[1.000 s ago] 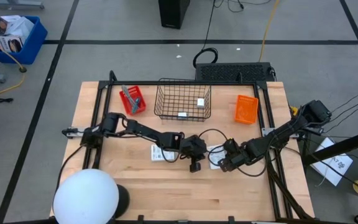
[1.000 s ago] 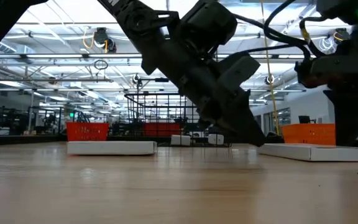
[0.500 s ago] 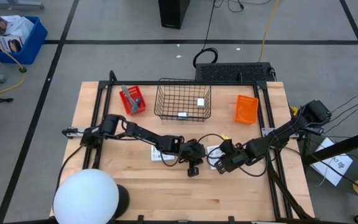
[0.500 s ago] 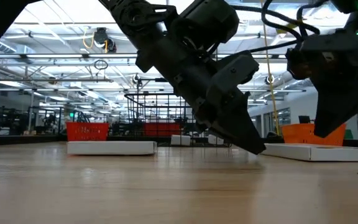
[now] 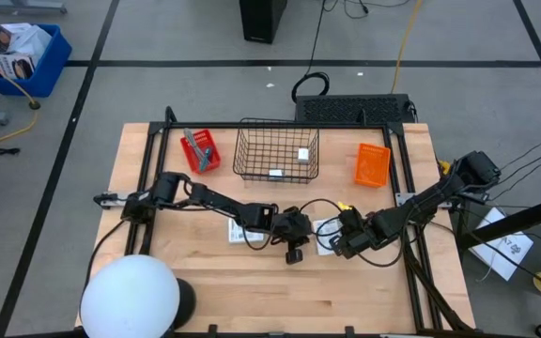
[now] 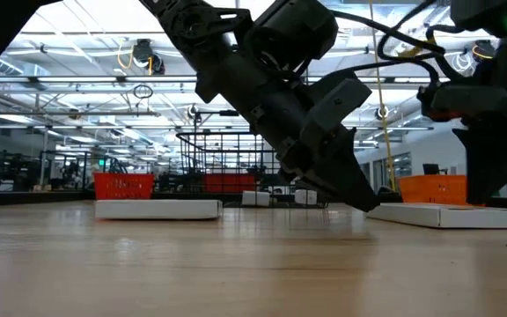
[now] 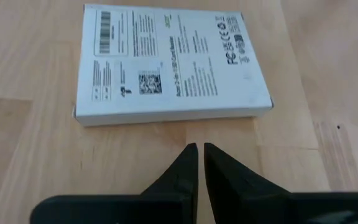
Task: Pick and place items into bin
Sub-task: Put the right card reader box into the orange bin
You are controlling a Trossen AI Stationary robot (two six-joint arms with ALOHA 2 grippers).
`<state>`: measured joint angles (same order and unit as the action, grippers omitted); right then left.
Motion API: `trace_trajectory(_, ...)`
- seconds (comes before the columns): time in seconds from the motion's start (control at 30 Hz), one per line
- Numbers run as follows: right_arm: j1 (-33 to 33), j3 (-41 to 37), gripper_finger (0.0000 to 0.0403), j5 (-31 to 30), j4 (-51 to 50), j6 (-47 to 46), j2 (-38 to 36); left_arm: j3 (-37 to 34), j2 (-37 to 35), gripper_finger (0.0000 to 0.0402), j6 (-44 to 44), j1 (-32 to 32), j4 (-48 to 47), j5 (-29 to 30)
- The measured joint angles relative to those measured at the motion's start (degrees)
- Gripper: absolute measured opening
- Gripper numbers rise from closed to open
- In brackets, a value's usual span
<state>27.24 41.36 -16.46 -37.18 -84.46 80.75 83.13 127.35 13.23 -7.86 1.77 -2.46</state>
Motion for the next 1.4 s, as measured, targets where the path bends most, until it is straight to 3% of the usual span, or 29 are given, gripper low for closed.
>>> trace_trajectory(0.3,-0.18,0.2,0.0,3.02,5.12,2.27,6.77,0.0,0.0,0.003,-0.69,0.0,0.04,0.02)
trace_trajectory(0.77,0.02,-0.24,0.0,-1.09,13.9,5.94,6.25,0.02,1.96,0.003,0.09,0.24,0.23,-0.72)
trace_trajectory(1.4,2.48,-0.28,0.0,-5.13,15.98,8.89,5.01,0.04,1.79,0.003,0.83,-0.52,-1.35,-1.13)
